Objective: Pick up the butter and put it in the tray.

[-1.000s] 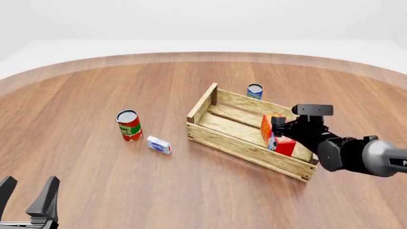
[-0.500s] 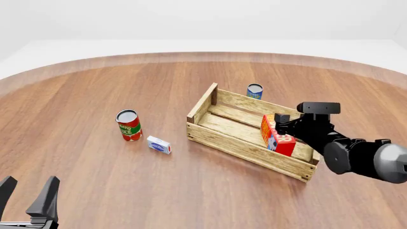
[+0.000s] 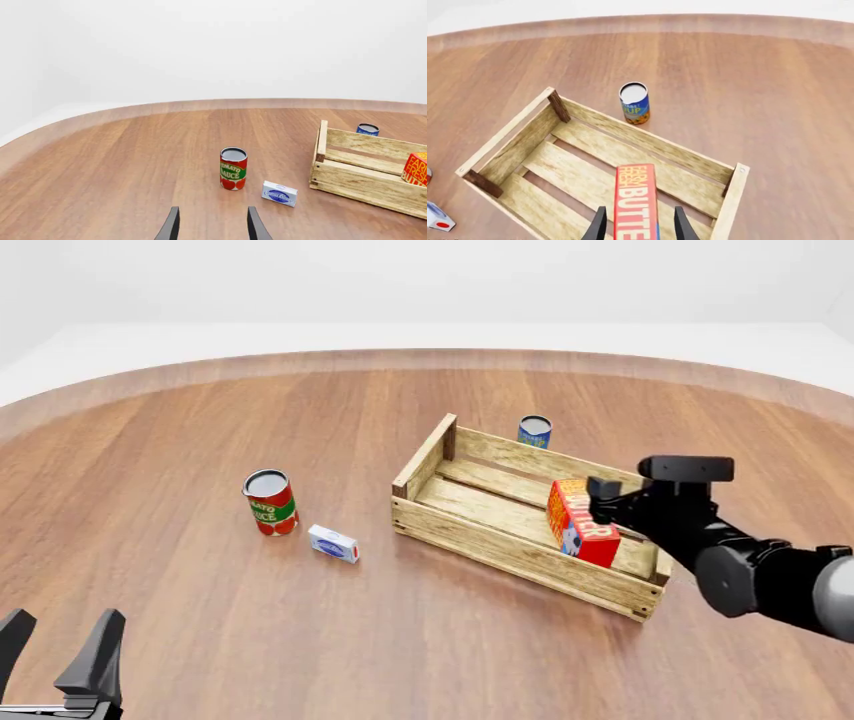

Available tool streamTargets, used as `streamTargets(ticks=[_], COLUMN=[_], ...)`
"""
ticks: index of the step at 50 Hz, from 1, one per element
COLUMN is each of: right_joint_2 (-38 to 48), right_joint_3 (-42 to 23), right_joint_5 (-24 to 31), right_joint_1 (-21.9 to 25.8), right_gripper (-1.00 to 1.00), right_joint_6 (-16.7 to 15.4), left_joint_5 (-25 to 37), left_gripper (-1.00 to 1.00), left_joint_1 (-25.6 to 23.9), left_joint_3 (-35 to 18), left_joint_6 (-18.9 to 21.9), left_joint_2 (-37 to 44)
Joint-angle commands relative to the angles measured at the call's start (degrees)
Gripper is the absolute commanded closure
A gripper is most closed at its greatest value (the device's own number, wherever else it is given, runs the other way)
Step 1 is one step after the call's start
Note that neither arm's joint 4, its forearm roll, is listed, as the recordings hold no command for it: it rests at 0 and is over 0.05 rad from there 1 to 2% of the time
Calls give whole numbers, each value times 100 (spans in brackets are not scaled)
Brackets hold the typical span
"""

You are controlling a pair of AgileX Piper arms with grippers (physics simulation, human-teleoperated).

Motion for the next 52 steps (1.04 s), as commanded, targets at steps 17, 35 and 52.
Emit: streamTargets(ticks=[17,35,52], right_joint_2=[-689,-920,-1061], right_joint_3=[603,866,1184], right_joint_5=[-98,-199,-416], right_joint_1=[-205,-334,-465], right_gripper=[-100,-100,-100], right_joint_6=[34,73,119], left_joint_5=[0,0,0], left_gripper=[-100,-100,-100], left_joint_1=[-1,-1,0], left_joint_3=[0,0,0], left_joint_6=[0,-1,1], left_joint_2=[0,-1,0])
